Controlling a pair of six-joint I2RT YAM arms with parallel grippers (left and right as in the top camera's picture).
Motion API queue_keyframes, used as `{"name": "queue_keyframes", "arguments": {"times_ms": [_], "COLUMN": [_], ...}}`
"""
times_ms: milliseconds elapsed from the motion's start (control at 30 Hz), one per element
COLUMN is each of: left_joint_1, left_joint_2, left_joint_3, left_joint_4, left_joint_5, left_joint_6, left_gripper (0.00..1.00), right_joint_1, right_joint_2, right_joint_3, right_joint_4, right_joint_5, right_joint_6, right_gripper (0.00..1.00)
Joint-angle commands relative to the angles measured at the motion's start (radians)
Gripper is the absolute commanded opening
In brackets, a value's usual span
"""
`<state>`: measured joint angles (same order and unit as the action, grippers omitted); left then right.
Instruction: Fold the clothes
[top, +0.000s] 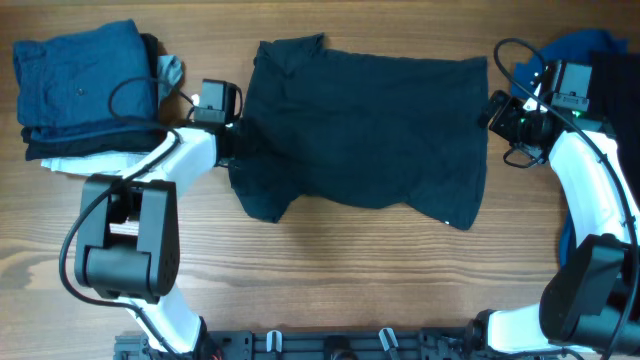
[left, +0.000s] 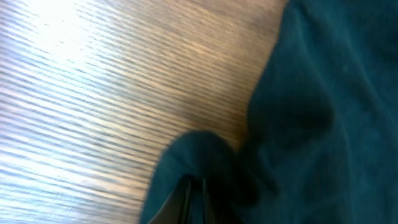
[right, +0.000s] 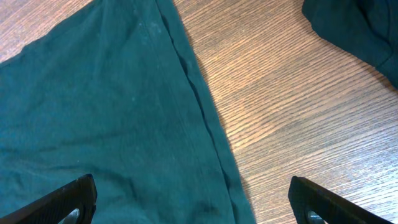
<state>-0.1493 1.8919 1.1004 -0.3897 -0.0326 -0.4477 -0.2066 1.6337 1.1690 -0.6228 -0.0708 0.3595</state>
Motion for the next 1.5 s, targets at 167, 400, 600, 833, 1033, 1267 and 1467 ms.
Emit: {"name": "queue_keyframes", "arguments": {"times_ms": [167,400,600,833,1033,1267,1467], "left_joint_1": [0.002,0.007,0.045,0.051,0.051,0.051,0.051], "left_joint_2": [-0.368,-0.486,-0.360,-0.242,-0.240,-0.240,-0.240], "left_joint_3": [0.222,0.222,0.222,0.222,0.222,0.222,0.222], "left_joint_4": [-0.177,-0.320,-0.361,-0.368,-0.390,-0.386,-0.374], "left_joint_5": [0.024,-0.062,-0.048,-0.002,-0.002,-0.002,-0.003], "left_joint_6": [-0.011,-0.038,-0.063,-0.062,-0.055,-0.055,-0.055], "left_gripper": [0.37,0.41,0.44,0.45,0.49,0.52,0.56], "right_joint_1": [-0.004,-0.004,-0.004,-0.004,-0.004,-0.004,-0.002], "right_joint_2": [-0.001,-0.001,-0.001,-0.001,-0.001,-0.001,0.006], "right_joint_3": [0.001,0.001,0.001,0.001,0.001,0.001,-0.089], "right_joint_4": [0.002,0.029,0.034,0.051,-0.031,-0.263,-0.276], "right_joint_5": [-0.008,-0.181,-0.162,-0.089,-0.100,0.074,-0.002], "right_joint_6": [0.010,0.593,0.979,1.303,0.686,-0.092,-0.125], "right_gripper": [1.00,1.00,1.00,0.80,0.95,0.35,0.17]}}
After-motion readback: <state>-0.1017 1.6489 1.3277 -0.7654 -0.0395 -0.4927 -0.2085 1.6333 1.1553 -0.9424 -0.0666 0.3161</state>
